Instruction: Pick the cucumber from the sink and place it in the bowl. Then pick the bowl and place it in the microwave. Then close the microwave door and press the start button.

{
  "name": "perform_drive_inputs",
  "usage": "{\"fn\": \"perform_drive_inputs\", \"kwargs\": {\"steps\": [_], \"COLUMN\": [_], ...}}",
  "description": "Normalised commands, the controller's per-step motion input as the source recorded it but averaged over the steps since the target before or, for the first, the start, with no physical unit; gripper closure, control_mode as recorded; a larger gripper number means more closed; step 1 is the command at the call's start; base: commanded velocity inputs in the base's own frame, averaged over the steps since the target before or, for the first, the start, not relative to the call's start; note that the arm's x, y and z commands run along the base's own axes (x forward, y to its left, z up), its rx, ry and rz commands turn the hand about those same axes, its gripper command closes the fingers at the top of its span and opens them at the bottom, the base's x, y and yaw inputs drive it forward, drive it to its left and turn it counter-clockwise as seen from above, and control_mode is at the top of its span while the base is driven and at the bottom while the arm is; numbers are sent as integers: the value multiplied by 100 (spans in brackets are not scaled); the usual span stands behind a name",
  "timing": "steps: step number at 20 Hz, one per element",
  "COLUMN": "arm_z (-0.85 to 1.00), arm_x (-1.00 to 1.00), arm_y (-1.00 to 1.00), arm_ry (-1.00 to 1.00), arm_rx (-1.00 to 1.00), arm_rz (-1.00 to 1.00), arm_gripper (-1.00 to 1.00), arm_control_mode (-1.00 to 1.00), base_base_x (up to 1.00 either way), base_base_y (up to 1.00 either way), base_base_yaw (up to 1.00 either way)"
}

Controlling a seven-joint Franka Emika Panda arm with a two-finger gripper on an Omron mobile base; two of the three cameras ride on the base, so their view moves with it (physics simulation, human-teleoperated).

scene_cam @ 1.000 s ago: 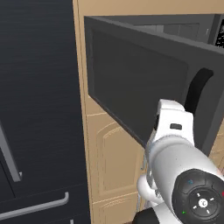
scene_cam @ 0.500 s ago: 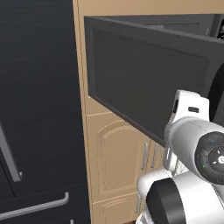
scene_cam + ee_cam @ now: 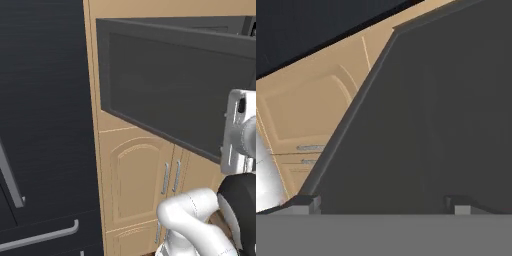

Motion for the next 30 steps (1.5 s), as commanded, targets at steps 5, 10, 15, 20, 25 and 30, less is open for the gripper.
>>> {"fn": "perform_drive_inputs", "kwargs": {"steps": [5,10,15,20,25,30], "arm_z": [16,22,8,0,0,0], "arm_x": [42,53,57,81,85,90], "arm_y": [-58,-33,-3,-15,-32,-20], "arm_ry": [0,0,-1,0,0,0], "arm_rx": [0,0,-1,-2,0,-5], "arm_rz": [13,5,2,0,0,0], "arm_gripper": [-100,-100,-100,-100,-100,-100], "arm_control_mode": [-100,-100,-100,-100,-100,-100], "base_base_x": [0,0,0,0,0,0], "base_base_y": [0,0,0,0,0,0], "base_base_yaw": [0,0,0,0,0,0]}}
